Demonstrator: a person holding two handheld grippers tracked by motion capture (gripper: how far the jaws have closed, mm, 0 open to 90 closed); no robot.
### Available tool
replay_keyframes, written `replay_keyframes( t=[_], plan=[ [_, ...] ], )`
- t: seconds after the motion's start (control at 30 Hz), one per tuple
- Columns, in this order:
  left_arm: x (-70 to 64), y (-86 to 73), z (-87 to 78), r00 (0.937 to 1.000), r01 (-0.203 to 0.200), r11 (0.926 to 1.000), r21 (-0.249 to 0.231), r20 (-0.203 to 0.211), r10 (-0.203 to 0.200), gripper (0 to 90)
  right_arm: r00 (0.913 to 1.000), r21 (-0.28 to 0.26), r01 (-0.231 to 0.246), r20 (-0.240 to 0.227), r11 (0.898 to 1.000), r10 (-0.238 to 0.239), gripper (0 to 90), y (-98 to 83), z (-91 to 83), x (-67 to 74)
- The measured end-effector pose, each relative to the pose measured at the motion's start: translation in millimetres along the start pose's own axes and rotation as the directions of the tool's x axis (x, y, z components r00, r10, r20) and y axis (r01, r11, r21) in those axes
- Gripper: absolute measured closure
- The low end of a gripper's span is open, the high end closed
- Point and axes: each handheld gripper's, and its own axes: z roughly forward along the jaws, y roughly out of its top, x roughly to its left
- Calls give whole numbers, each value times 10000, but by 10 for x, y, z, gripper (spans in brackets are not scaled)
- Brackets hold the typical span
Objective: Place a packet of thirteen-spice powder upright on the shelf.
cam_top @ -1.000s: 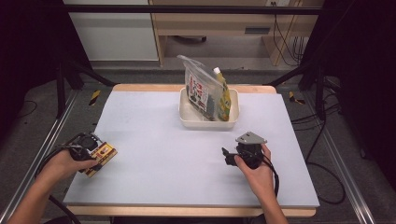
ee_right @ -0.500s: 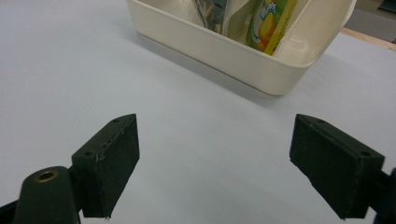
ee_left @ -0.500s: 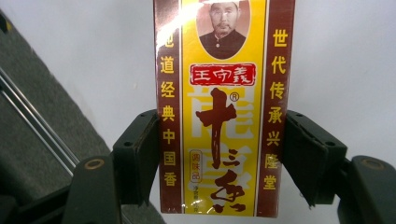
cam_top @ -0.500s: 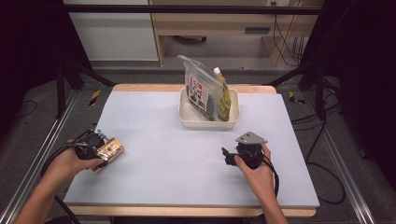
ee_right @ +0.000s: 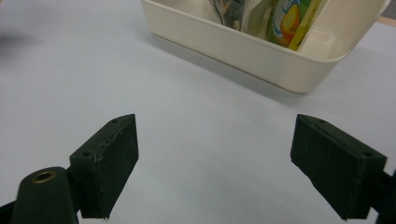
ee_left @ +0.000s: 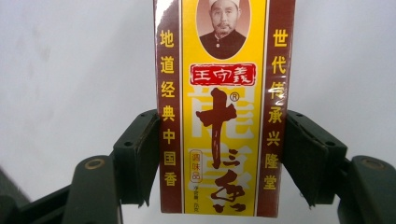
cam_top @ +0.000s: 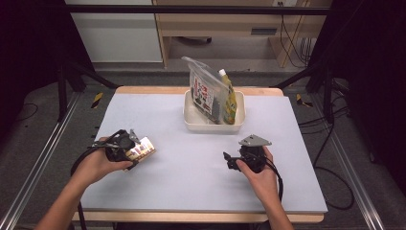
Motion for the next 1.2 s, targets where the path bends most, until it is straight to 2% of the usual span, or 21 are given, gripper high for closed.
replay_keyframes(
  t=[0.13, 0.27, 0.4, 0.47, 0.53, 0.6, 0.73, 0.83, 0.93, 1.07, 1.2],
  plan=[
    [-140, 189, 30, 9986, -526, 9978, -412, 39, 528, 326, 9997, -54, -7, -243, 10000, 5, 159, 15, 12, 43],
    [-284, 360, 56, 9945, -1022, 9913, -830, 126, 1035, 326, 9987, -6, -86, -501, 10000, 85, 178, 56, 57, 111],
    [-364, 478, 116, 9906, -1314, 9849, -1129, 228, 1348, 326, 9965, 8, -103, -830, 9999, 103, 202, 166, 121, 148],
    [-378, 510, 150, 9887, -1440, 9826, -1172, 254, 1479, 326, 9927, 34, -349, -1153, 9994, 350, 217, 242, 149, 158],
    [-387, 526, 184, 9889, -1424, 9822, -1227, 244, 1464, 326, 9892, 44, -363, -1419, 9993, 366, 236, 329, 192, 178],
    [-402, 534, 216, 9886, -1464, 9818, -1210, 164, 1494, 326, 9815, 94, -540, -1835, 9985, 548, 240, 408, 248, 224],
    [-451, 520, 254, 9876, -1524, 9797, -1299, 169, 1559, 326, 9670, -52, -565, -2492, 9984, 534, 260, 497, 379, 364],
    [-493, 535, 247, 9867, -1592, 9770, -1418, 90, 1621, 326, 9586, 65, -342, -2826, 9994, 346, 270, 488, 416, 466],
    [-551, 566, 224, 9846, -1725, 9718, -1606, -4, 1747, 326, 9413, 82, -697, -3306, 9975, 684, 282, 447, 408, 505],
    [-641, 610, 208, 9805, -1955, 9640, -1803, -179, 1955, 325, 9333, 190, -812, -3493, 9965, 827, 288, 428, 409, 510],
    [-728, 657, 216, 9764, -2151, 9568, -1955, -261, 2142, 325, 9211, 365, -1058, -3730, 9937, 1117, 289, 419, 424, 503]
  ],
)
